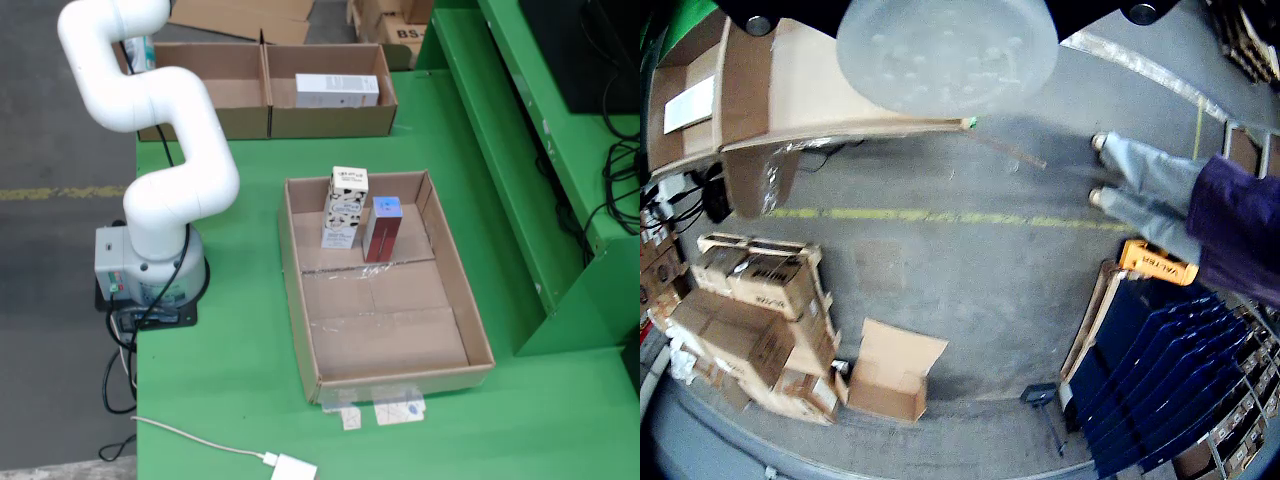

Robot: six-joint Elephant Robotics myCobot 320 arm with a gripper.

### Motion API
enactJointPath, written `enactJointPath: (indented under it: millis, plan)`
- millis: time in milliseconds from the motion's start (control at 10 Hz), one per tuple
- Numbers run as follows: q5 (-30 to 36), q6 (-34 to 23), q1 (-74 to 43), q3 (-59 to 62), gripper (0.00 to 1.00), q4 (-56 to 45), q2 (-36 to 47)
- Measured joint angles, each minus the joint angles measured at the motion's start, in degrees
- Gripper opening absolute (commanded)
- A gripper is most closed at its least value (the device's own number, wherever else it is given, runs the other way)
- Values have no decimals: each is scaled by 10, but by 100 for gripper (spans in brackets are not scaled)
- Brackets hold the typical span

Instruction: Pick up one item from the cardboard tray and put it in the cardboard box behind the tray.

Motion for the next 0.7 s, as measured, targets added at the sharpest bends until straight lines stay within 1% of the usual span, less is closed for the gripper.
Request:
enactJointPath:
  millis: [100,200,300,400,500,700]
  plan:
    - [23,0,-2,0,0,-23,0]
    - [54,-4,-4,-26,0,-55,14]
    - [72,-3,-4,-48,0,-78,26]
    - [73,-12,-9,-74,0,-103,39]
    - [76,-25,-25,-68,0,-134,44]
    - [80,-36,-30,-29,0,-175,17]
